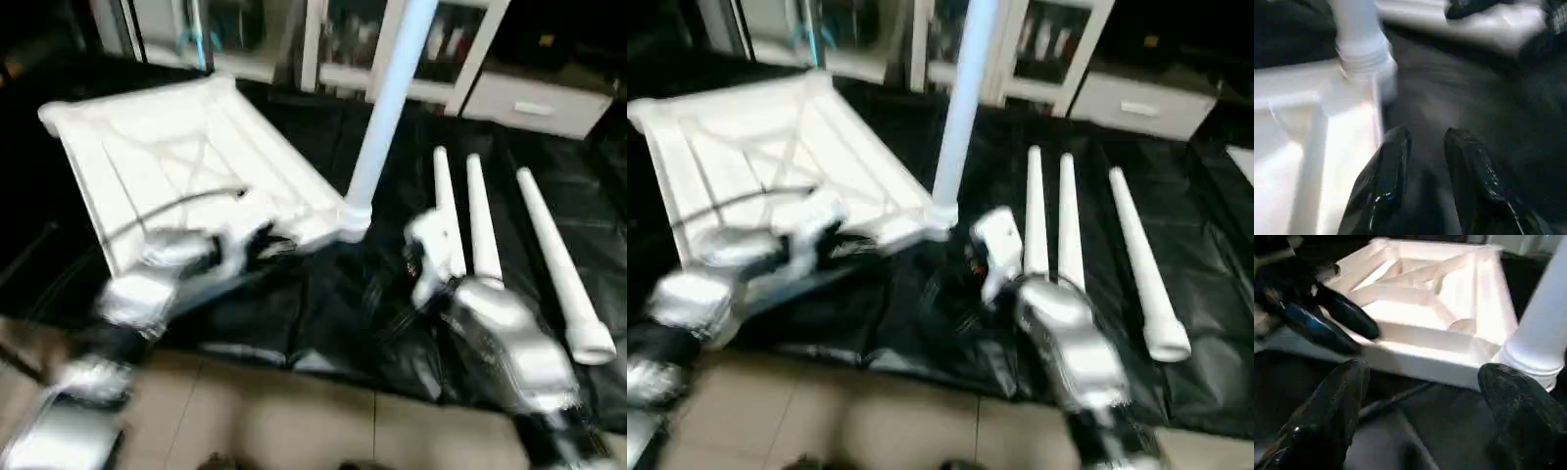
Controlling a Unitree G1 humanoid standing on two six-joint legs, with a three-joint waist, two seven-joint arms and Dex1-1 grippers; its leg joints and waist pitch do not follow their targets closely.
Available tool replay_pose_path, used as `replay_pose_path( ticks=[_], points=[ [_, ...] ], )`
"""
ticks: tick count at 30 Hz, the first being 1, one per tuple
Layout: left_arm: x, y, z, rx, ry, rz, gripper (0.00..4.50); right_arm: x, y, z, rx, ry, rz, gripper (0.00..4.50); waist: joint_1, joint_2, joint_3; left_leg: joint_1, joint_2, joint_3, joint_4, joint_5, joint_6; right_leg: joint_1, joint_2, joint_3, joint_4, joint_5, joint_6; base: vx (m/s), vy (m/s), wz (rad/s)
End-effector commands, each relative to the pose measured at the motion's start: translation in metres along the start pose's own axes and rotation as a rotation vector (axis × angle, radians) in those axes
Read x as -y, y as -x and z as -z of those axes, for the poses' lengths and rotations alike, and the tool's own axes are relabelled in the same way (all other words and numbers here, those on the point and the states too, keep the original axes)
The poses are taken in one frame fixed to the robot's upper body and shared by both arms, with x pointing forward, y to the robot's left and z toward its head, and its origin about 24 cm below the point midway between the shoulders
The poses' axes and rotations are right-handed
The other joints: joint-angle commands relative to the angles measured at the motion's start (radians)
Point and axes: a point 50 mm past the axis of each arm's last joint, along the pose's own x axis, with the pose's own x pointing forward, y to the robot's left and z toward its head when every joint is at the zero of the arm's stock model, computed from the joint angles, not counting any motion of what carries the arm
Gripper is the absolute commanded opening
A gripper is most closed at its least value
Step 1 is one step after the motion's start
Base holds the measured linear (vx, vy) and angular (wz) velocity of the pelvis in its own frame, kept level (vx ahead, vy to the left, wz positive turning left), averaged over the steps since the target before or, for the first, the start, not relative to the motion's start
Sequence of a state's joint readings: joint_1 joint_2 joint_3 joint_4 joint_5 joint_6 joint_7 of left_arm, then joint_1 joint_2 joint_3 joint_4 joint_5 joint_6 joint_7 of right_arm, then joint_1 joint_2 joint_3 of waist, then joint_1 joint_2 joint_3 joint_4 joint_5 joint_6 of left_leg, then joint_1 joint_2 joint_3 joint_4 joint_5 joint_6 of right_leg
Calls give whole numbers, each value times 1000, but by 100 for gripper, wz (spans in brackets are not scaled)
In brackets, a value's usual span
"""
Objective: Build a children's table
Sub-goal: Rotate leg to tighten, then rotate table base
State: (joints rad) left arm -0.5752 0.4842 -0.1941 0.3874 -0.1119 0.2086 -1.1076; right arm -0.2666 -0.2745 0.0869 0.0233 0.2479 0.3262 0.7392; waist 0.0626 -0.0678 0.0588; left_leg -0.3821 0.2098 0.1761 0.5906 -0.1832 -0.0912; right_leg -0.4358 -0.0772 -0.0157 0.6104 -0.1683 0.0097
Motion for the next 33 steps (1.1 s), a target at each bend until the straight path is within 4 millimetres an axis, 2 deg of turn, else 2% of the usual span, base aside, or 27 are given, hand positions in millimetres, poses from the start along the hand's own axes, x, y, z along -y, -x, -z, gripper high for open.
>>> replay_pose_path(
  ticks=[1, 3, 6, 8, 10, 12, 13, 15, 16, 21, 24, 25, 26, 27, 28, 29, 30, 31, 32, 33],
  points=[
    [7, -2, -12, 20, -30, 66, 143, -6, 1, -5, 11, -7, -59, 396, -1, 15, -63, 28, 17, 11, -76, -212, 25, 52, -32, 20, -56, -120, -222, 0, 0, 0],
    [8, 11, -9, -42, -26, 83, 143, -11, 5, -4, -13, -1, -111, 396, 2, 15, -62, 29, 18, 10, -78, -241, 3, 51, -36, 22, -60, -181, -202, 0, 0, 0],
    [9, 22, 1, -151, -41, 93, 143, -16, 8, -1, -43, 7, -151, 396, -1, 12, -62, 22, 14, 7, -79, -223, -6, 55, -34, 22, -60, -182, -174, 0, 0, 0],
    [8, 28, 9, -236, -51, 63, 143, -17, 9, 0, -55, 7, -158, 396, -2, 11, -64, 21, 12, 7, -77, -215, -7, 55, -34, 22, -58, -180, -169, 0, 0, 0],
    [5, 28, 16, -295, -41, 18, 143, -18, 9, 1, -63, 6, -155, 396, -3, 13, -67, 22, 12, 7, -74, -192, -9, 54, -34, 22, -54, -159, -170, 0, 0, 0],
    [4, 27, 18, -316, -34, 0, 143, -18, 9, 1, -67, 3, -157, 396, -2, 11, -69, 21, 11, 7, -72, -170, -6, 57, -34, 21, -51, -129, -178, 0, 0, 0],
    [0, 21, 19, -335, -31, -38, 143, -17, 9, 1, -72, 2, -155, 396, -1, 12, -70, 22, 11, 7, -71, -162, -5, 56, -34, 21, -49, -116, -183, 0, 0, 0],
    [-3, 15, 18, -334, -42, -69, 143, -17, 9, 1, -75, 3, -152, 396, 3, 10, -69, 24, 9, 10, -68, -164, 1, 54, -32, 21, -52, -109, -190, 0, 0, 0],
    [-5, 13, 17, -330, -49, -78, 143, -16, 9, 1, -77, 4, -151, 396, 6, 9, -68, 21, 8, 9, -69, -175, 0, 56, -33, 22, -53, -125, -187, 0, 0, 0],
    [-24, -8, -2, -253, -91, -256, 143, -13, 9, 1, -83, 11, -133, 396, 7, 5, -69, 17, 7, 3, -69, -232, -16, 56, -37, 20, -66, -249, -146, 0, 0, 0],
    [-34, -22, -16, -201, -131, -356, 143, -12, 10, 2, -90, 18, -123, 396, 10, 2, -73, 15, 6, 1, -63, -209, -8, 57, -37, 19, -64, -207, -149, 0, 0, 0],
    [-38, -27, -20, -186, -156, -412, 143, -11, 9, 2, -93, 22, -118, 396, 10, 3, -72, 10, 6, 0, -65, -200, -5, 60, -36, 18, -63, -196, -150, 0, 0, 0],
    [-38, -27, -20, -186, -156, -412, 143, -11, 9, 2, -93, 22, -118, 396, 10, 3, -72, 10, 6, 0, -65, -200, -5, 60, -36, 18, -63, -196, -150, 0, 0, 0],
    [-40, -30, -25, -168, -183, -449, 143, -11, 9, 2, -94, 23, -117, 396, 9, -1, -75, 9, 4, 0, -61, -186, 2, 62, -35, 17, -61, -171, -153, 0, 0, 0],
    [-42, -32, -28, -149, -192, -481, 143, -12, 9, 2, -95, 24, -117, 396, 8, 1, -77, 8, 4, -1, -60, -175, 5, 64, -35, 17, -58, -152, -156, 0, 0, 0],
    [-43, -34, -36, -99, -181, -496, 143, -12, 10, 2, -93, 25, -116, 396, 9, 6, -78, 9, 5, -2, -59, -167, 5, 65, -37, 17, -55, -134, -162, 0, 0, 0],
    [-43, -35, -40, -65, -170, -504, 143, -12, 10, 2, -92, 25, -116, 396, 7, 2, -80, 9, 4, -1, -56, -146, 13, 67, -36, 16, -52, -94, -176, 0, 0, 0],
    [-43, -33, -47, -6, -136, -495, 143, -13, 10, 1, -89, 24, -115, 396, 7, 7, -80, 9, 4, 0, -56, -139, 16, 66, -35, 17, -50, -77, -185, 0, 0, 0],
    [-43, -32, -51, 33, -116, -487, 143, -13, 10, 1, -87, 23, -113, 396, 7, 4, -81, 9, 4, 1, -54, -126, 23, 67, -34, 16, -48, -47, -201, 0, 0, 0],
    [-43, -25, -55, 70, -86, -466, 143, -13, 11, 0, -85, 22, -112, 396, 9, 6, -83, 10, 3, 0, -54, -110, 26, 70, -35, 16, -42, -17, -216, 0, 0, 0]
  ],
)
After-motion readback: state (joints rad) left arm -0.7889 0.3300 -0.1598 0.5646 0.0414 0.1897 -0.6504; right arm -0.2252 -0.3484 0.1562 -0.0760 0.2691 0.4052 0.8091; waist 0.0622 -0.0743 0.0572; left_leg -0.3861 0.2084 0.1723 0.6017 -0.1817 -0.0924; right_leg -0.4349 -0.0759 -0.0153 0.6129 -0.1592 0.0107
